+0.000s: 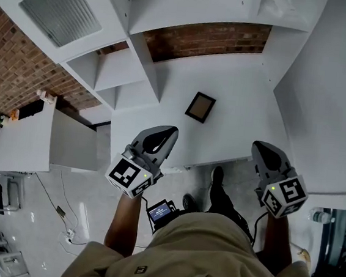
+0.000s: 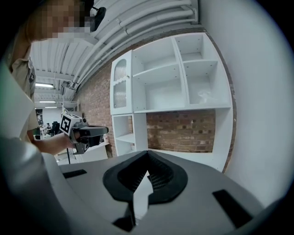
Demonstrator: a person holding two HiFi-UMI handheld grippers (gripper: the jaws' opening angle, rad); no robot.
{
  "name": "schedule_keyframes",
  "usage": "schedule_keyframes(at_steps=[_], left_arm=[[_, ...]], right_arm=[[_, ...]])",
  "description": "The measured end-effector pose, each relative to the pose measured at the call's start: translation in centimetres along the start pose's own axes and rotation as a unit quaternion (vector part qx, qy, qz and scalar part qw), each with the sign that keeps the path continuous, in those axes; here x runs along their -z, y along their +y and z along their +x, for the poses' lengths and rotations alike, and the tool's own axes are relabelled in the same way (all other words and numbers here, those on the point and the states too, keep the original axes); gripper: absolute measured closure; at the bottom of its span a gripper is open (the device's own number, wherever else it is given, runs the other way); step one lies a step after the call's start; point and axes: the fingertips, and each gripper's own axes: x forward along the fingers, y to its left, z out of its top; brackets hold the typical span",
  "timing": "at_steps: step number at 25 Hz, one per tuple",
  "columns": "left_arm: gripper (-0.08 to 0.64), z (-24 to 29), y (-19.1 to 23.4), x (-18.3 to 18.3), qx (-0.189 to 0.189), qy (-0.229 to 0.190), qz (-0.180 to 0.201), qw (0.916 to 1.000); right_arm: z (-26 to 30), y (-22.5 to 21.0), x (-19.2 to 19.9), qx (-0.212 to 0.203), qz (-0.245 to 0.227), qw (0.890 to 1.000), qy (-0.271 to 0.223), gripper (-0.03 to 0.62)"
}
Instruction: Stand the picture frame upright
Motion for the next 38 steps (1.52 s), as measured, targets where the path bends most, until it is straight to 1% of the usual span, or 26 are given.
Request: schedule_keyframes(at_steps=[5,11,15,19,24,27,29,31,34,38], left_arm=[[0.555,1.8,2.6,1.1,-0.028,0.016,-0.002,0.9995],[0.555,5.4,6.5,2.8,-0.049,0.049,-0.013,0.9975],[0.555,9.2,9.6,6.1,-0.06,0.08,-0.026,0.9947],[0.555,13.0,12.7,11.2,-0.065,0.124,-0.044,0.9891],[0.554,17.2,16.7,18.9,-0.067,0.171,-0.086,0.9793],[0.544,18.6,18.1,23.7,-0.073,0.202,-0.119,0.9693],[0.524,19.8,19.3,26.6,-0.072,0.22,-0.133,0.9635],[0.508,21.1,20.5,29.4,-0.068,0.238,-0.14,0.9587],[0.484,22.6,21.0,33.5,-0.064,0.274,-0.142,0.9491],[0.469,24.0,21.3,37.3,-0.063,0.31,-0.143,0.9377]], right_arm=[[4.2,-2.0,0.3,-0.032,0.001,0.999,0.0,0.589],[10.6,-5.5,0.6,-0.063,-0.002,0.998,0.022,0.589],[15.9,-8.9,2.6,-0.079,-0.004,0.995,0.057,0.589],[21.8,-12.1,6.2,-0.095,-0.005,0.991,0.096,0.589],[29.4,-15.0,11.3,-0.119,-0.002,0.983,0.142,0.583],[32.7,-15.8,14.6,-0.136,0.003,0.975,0.179,0.548],[35.2,-16.5,16.6,-0.142,0.004,0.97,0.195,0.543],[37.7,-17.0,18.7,-0.147,0.005,0.967,0.209,0.534],[40.1,-17.1,22.0,-0.158,0.008,0.958,0.238,0.511],[42.0,-16.9,25.4,-0.172,0.005,0.947,0.271,0.494]])
